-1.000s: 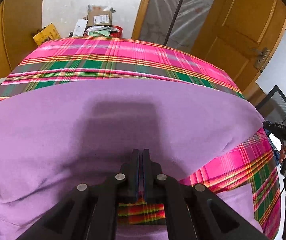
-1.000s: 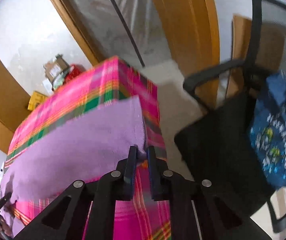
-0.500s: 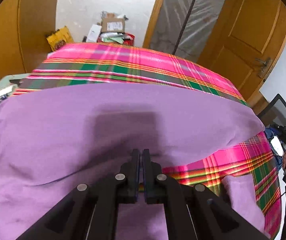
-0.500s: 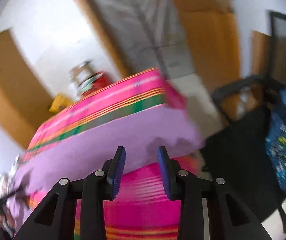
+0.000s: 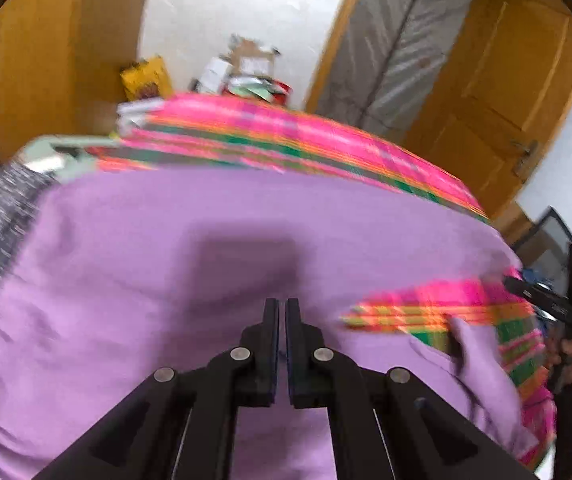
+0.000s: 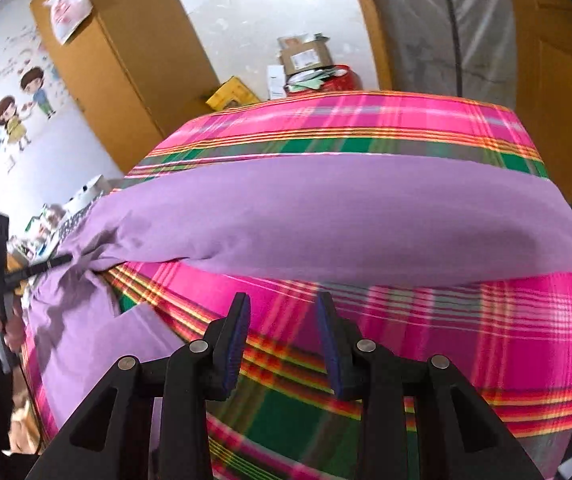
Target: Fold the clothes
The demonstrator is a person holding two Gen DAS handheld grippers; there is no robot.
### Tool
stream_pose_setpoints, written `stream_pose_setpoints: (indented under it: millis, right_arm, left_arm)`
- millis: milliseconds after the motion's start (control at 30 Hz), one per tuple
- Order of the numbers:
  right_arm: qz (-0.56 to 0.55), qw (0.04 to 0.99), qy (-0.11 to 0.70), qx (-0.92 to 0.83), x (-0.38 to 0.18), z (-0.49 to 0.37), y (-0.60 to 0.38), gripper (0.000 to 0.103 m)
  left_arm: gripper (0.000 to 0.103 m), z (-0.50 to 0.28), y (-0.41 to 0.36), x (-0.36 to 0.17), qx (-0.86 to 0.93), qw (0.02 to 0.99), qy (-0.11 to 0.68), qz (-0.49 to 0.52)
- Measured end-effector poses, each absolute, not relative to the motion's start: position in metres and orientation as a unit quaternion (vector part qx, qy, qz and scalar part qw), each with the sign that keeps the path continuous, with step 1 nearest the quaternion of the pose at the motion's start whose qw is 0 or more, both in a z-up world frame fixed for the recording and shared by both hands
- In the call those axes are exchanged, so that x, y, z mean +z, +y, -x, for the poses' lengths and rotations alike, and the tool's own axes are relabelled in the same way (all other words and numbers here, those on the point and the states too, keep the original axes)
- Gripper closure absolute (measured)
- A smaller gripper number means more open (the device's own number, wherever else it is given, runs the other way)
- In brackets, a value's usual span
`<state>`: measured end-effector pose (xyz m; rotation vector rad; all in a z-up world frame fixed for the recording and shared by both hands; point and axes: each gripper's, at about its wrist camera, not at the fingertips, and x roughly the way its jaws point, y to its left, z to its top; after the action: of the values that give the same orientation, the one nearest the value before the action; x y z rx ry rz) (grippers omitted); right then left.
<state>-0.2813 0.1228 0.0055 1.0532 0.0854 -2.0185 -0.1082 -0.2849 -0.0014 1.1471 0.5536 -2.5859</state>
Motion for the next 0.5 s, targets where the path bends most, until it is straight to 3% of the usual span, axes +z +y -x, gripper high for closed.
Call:
stream_pose_setpoints:
  millis: [133,267,300,500]
  right_arm:
    - [-0.419,0.424,0.024,-0.803,0.007,0.276,0.113,0.068]
    - [-0.426,0.431,0.022,-0.795,0.001,0.269,0.102,0.068]
    - [-0.429,0.431,0.023,-0.793,-0.001,0.267,0.1,0.068]
    - [-0.439,0.432,0.023,-0.788,-0.006,0.258,0.094,0.068]
  left_arm:
    - [0.095,0.103,-0.322,-0.004,-0.879,0.176,0.192,-0.4]
    - [0.095,0.105,-0.377,-0.029,-0.851,0.227,0.216,-0.421]
    - [0.099,0.105,-0.388,-0.038,-0.843,0.233,0.23,-0.427]
    - [0.098,0.1,-0.408,-0.031,-0.839,0.265,0.243,-0.407]
